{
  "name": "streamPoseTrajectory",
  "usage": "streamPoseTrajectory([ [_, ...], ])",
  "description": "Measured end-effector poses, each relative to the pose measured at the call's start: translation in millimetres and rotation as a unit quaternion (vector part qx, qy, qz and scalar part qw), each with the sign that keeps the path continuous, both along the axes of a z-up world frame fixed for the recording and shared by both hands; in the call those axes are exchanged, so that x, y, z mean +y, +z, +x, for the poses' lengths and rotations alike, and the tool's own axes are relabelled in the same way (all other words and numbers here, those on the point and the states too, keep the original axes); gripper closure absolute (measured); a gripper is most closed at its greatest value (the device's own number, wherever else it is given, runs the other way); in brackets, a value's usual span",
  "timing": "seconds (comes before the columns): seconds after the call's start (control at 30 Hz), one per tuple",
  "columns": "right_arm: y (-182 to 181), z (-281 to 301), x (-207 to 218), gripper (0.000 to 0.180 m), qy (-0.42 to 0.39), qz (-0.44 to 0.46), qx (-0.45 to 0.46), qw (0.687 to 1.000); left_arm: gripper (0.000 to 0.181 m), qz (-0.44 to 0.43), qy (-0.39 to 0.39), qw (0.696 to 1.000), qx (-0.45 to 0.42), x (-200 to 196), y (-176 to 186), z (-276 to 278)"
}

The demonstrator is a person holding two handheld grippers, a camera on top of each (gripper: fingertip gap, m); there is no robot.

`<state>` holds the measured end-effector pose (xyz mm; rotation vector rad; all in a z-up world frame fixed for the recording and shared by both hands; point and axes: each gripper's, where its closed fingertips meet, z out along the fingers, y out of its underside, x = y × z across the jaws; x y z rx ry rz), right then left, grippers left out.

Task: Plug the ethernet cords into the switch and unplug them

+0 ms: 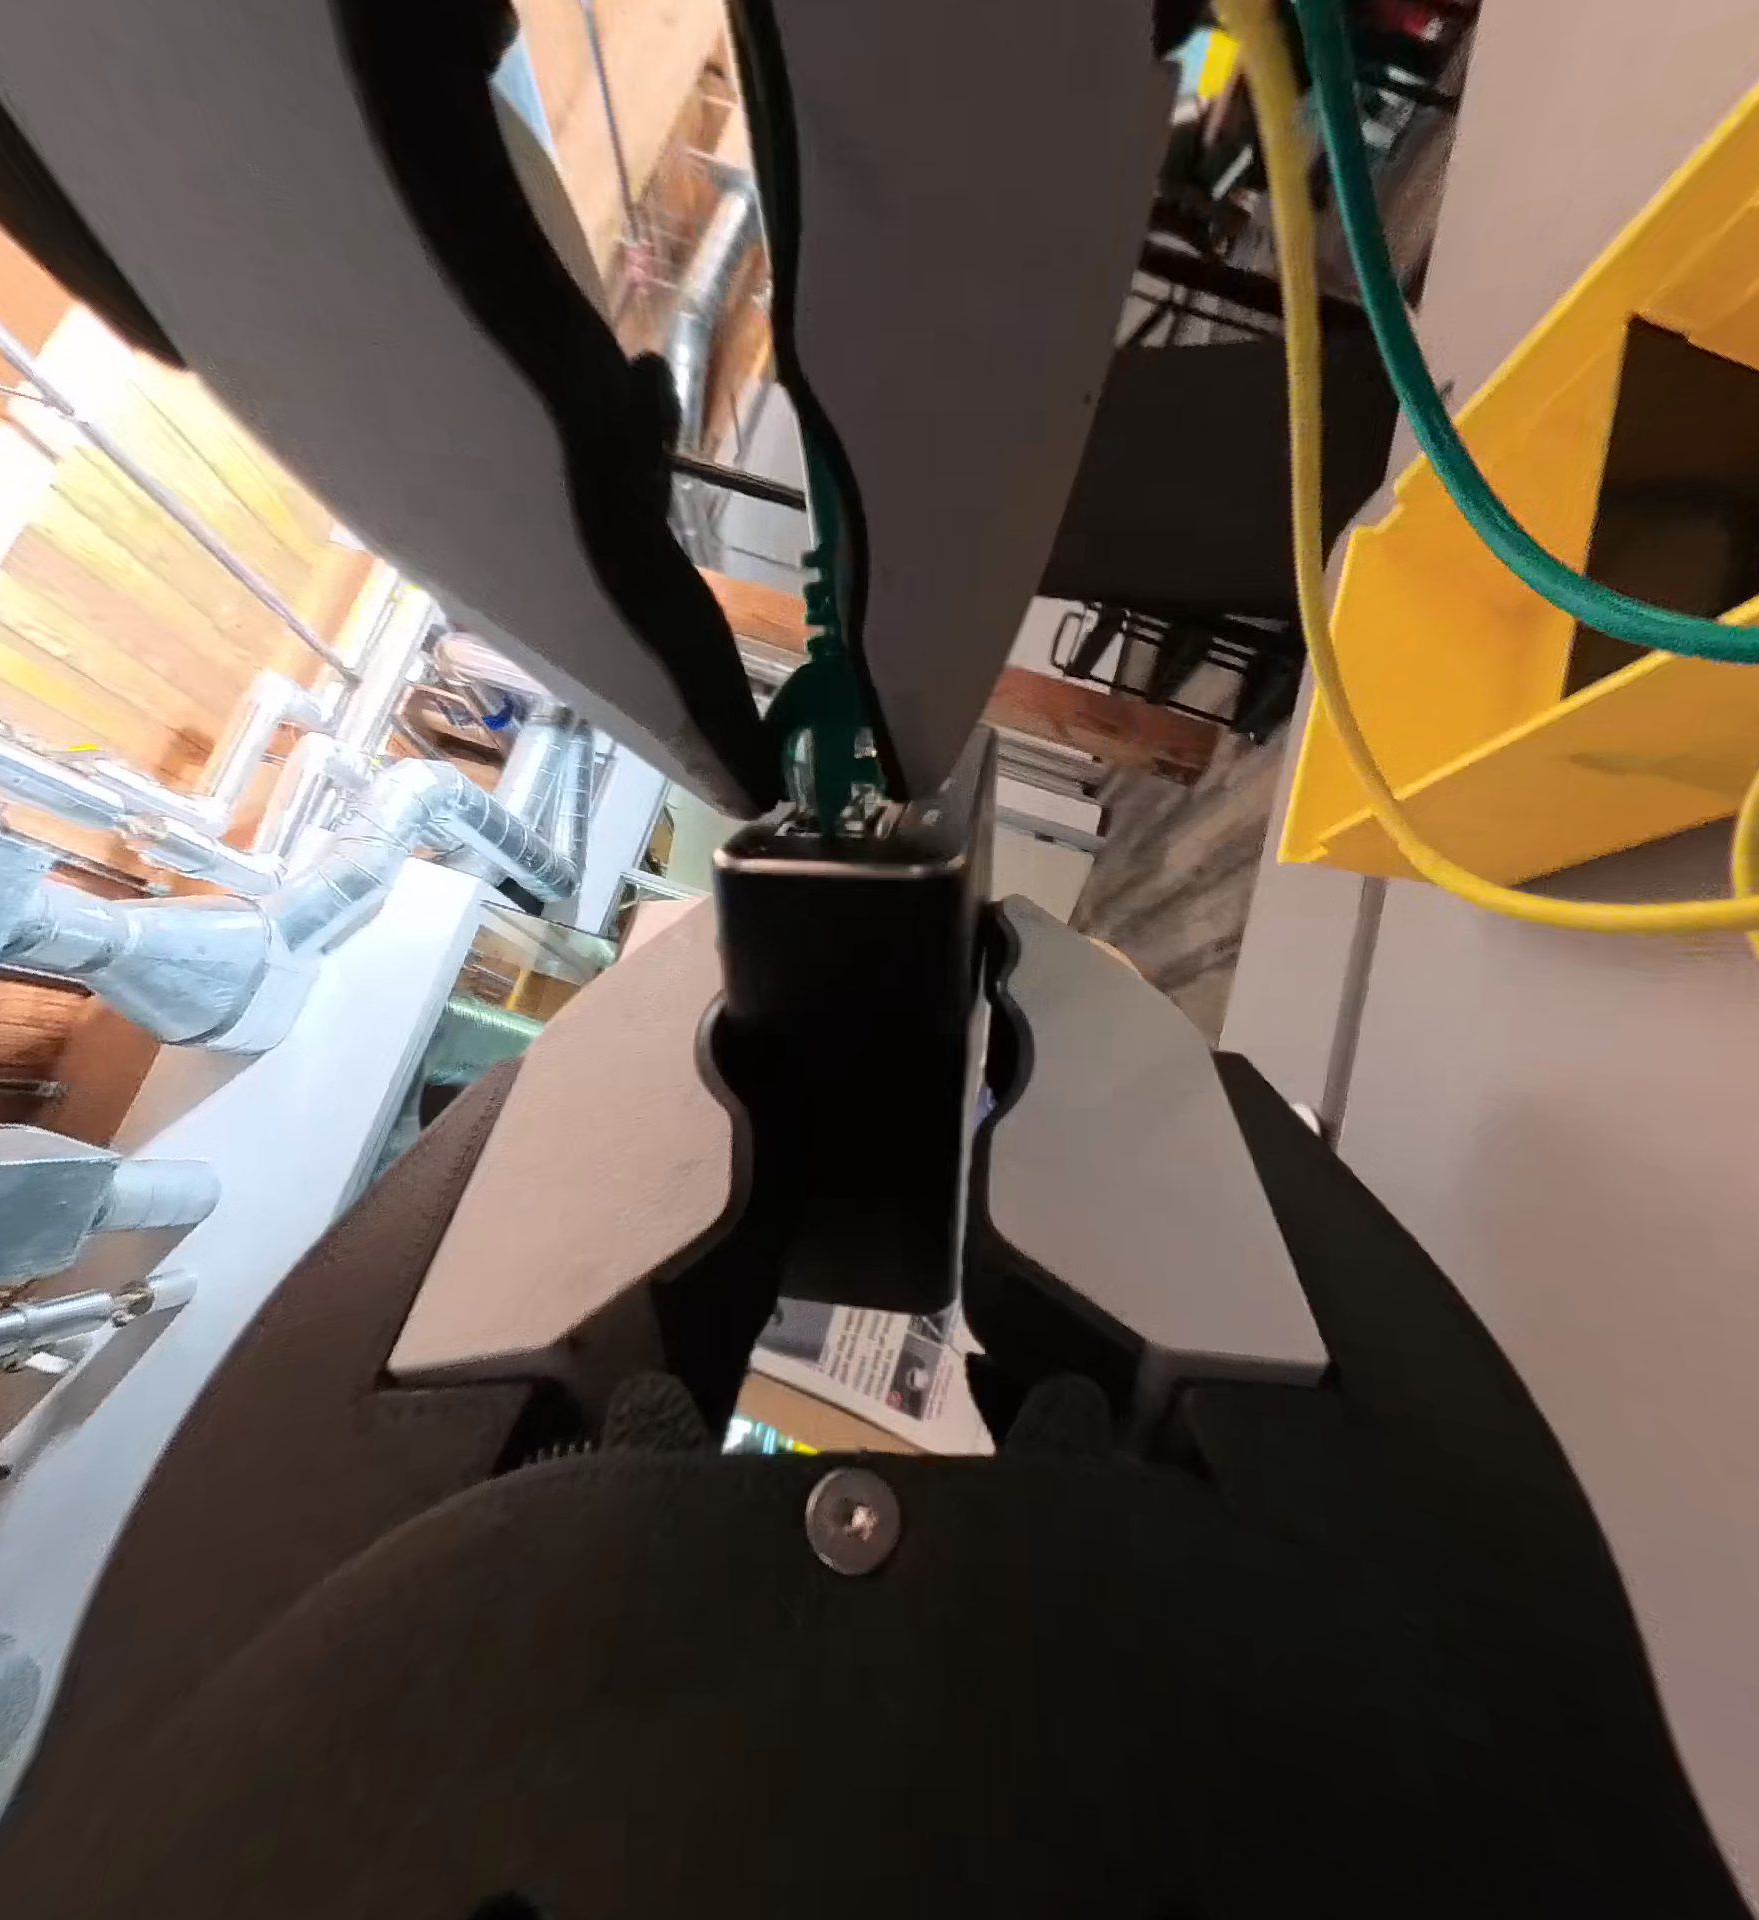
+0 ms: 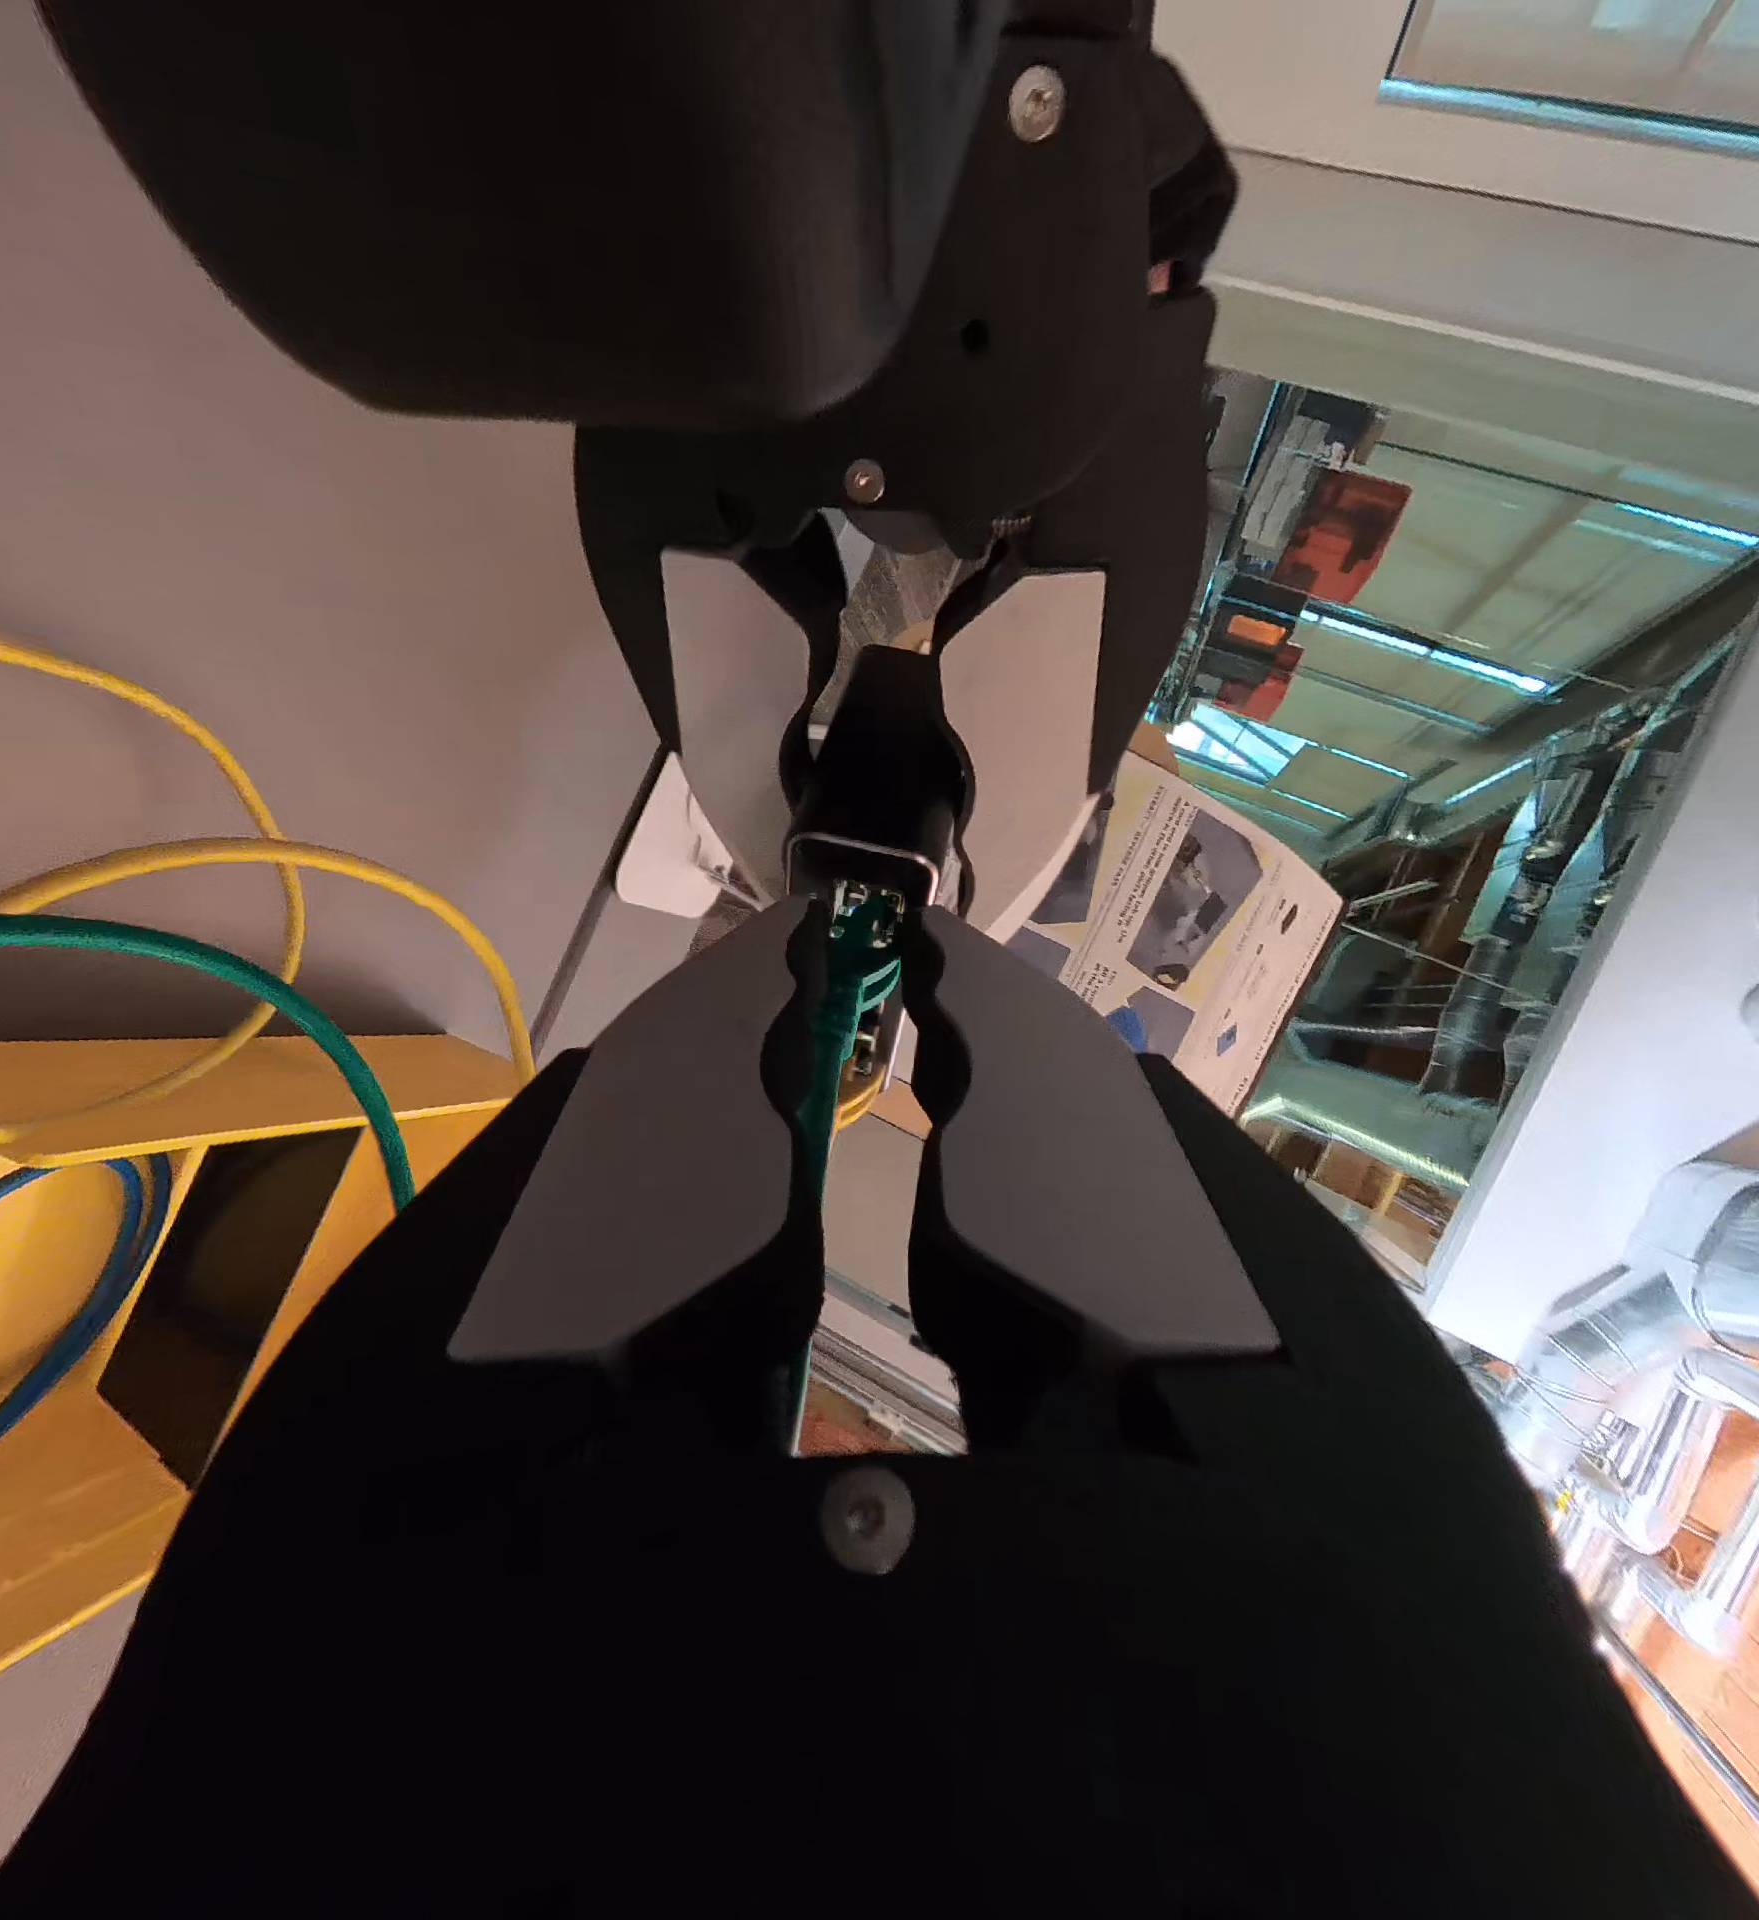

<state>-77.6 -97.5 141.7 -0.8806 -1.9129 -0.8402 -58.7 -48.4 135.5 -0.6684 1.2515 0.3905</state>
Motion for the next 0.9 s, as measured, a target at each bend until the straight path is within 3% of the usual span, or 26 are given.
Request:
streamPoseTrajectory([
  [0.47, 14.7, -4.6, 1.4, 0.163, -0.005, 0.025, 0.014, 1.0, 0.143, 0.036, 0.033, 0.998, -0.043, 2.4, 19.3, -12.4],
  [0.9, 21.3, 0.2, 0.5, 0.155, 0.019, 0.095, -0.012, 0.995, 0.143, 0.016, 0.017, 0.999, -0.046, -5.5, 20.8, -10.3],
])
